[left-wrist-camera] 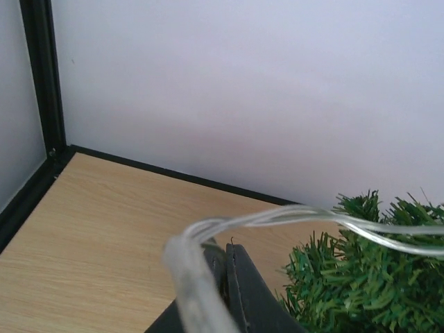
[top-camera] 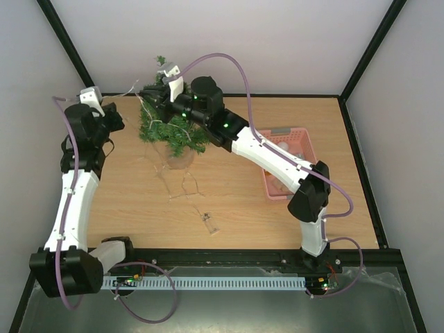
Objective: Decorate the small christmas tree
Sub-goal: Wrap the decoration item around the Christmas tree.
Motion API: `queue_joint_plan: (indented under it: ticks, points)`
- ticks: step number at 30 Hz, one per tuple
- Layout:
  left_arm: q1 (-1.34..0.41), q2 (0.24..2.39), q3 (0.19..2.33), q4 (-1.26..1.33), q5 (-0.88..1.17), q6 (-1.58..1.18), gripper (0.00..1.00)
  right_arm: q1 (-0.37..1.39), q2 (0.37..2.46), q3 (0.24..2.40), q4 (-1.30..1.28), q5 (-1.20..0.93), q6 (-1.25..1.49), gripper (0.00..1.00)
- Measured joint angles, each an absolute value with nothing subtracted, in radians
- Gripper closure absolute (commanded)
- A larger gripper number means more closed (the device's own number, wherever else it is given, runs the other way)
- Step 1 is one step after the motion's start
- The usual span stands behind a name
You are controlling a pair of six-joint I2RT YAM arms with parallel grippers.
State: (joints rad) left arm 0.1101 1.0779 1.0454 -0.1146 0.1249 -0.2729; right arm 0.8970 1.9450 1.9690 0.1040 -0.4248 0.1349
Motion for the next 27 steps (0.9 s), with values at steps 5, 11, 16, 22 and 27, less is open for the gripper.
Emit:
queue_joint_plan:
  ticks: [5, 11, 16, 22, 27]
  points:
    - [0.133, 1.162, 1.106, -0.113, 0.157, -0.3, 0.97, 0.897, 1.966, 2.039, 0.074, -0.404, 0.103, 0.81]
    - [0.139, 1.243, 1.186, -0.105, 0.182, -0.315, 0.98, 0.897, 1.959, 2.03, 0.049, -0.406, 0.089, 0.74]
    - [0.141, 1.296, 1.21, -0.096, 0.205, -0.322, 0.98, 0.897, 1.876, 1.891, 0.044, -0.404, 0.085, 0.68]
    - [0.141, 1.317, 1.21, -0.094, 0.232, -0.326, 0.97, 0.897, 1.654, 1.509, 0.123, -0.377, 0.085, 0.67]
    - [0.141, 1.317, 1.21, -0.077, 0.254, -0.332, 0.97, 0.902, 1.516, 1.238, 0.223, -0.342, 0.111, 0.68]
